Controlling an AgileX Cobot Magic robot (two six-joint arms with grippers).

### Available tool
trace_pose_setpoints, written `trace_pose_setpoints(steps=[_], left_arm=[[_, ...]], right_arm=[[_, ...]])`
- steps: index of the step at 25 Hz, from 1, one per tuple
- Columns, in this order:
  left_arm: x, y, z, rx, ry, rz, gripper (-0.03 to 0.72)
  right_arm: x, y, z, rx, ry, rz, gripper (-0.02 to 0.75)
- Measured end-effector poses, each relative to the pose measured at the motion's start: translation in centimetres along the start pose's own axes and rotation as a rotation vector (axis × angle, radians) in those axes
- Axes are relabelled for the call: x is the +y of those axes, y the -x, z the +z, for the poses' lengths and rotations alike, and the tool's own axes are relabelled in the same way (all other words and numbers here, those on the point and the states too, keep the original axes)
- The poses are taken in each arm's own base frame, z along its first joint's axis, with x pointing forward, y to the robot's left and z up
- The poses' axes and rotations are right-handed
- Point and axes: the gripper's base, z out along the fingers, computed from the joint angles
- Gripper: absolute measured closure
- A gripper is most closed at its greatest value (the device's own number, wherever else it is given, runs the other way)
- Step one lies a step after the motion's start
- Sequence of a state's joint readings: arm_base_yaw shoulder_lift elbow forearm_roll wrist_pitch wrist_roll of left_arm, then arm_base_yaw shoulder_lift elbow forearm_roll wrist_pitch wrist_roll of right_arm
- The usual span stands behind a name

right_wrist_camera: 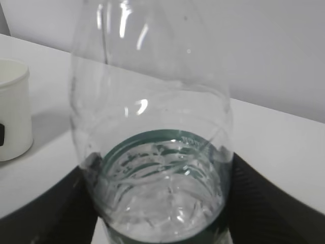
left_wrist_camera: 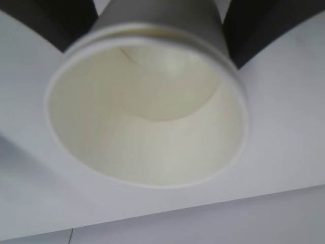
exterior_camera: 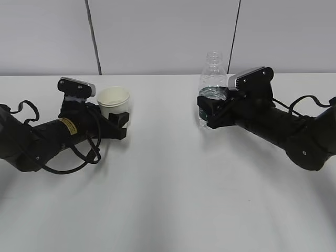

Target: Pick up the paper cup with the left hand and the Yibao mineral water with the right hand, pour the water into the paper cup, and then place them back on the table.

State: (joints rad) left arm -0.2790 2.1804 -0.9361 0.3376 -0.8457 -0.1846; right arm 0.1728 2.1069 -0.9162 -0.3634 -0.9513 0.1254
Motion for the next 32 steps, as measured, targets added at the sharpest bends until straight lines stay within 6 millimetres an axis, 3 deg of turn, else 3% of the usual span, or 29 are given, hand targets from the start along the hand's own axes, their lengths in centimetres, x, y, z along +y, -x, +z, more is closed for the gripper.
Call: trace_pose_setpoints(steps=[17,24,32], left_arm=[[-0.03,-0.5,0.17,-0.011,-0.005,-0.006,0.246],[0.01,-0.15,0.16,-0.049,-0.001,-0.014,0.141],[0.06,-0.14,0.16,-0.05,0.004,-0.018,0.118]], right_arm=[[0.01,-0.07,0.01,0.0,0.0,0.001,0.236],[0.01,-0.07,0.01,0.0,0.0,0.001,0.236],[0.01,-0.07,0.01,0.0,0.0,0.001,0.236]])
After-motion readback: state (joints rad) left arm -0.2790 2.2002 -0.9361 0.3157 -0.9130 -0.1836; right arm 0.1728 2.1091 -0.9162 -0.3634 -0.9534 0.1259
